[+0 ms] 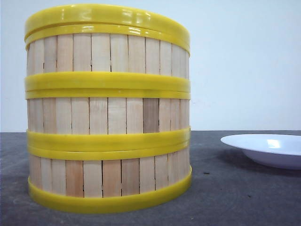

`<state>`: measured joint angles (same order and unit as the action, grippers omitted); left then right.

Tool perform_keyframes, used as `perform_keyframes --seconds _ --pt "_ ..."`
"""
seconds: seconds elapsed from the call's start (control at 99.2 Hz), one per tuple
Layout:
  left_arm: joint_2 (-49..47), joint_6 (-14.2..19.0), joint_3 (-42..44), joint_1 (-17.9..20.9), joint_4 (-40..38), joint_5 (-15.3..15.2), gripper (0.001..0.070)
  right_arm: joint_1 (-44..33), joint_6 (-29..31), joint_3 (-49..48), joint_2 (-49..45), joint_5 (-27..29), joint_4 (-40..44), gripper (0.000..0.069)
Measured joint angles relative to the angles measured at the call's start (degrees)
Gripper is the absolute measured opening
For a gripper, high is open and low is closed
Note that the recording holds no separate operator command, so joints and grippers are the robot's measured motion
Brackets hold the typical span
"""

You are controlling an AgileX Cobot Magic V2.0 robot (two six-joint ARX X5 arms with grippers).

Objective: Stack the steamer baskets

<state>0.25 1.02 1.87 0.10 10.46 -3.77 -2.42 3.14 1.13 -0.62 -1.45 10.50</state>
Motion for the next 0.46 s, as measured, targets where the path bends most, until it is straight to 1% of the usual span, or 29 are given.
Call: perform_keyframes --seconds 0.464 --pt "0.0 0.0 0.0 0.0 0.0 0.0 0.0024 0.0 -0.3 -0.2 0.2 0.0 -0.8 0.0002"
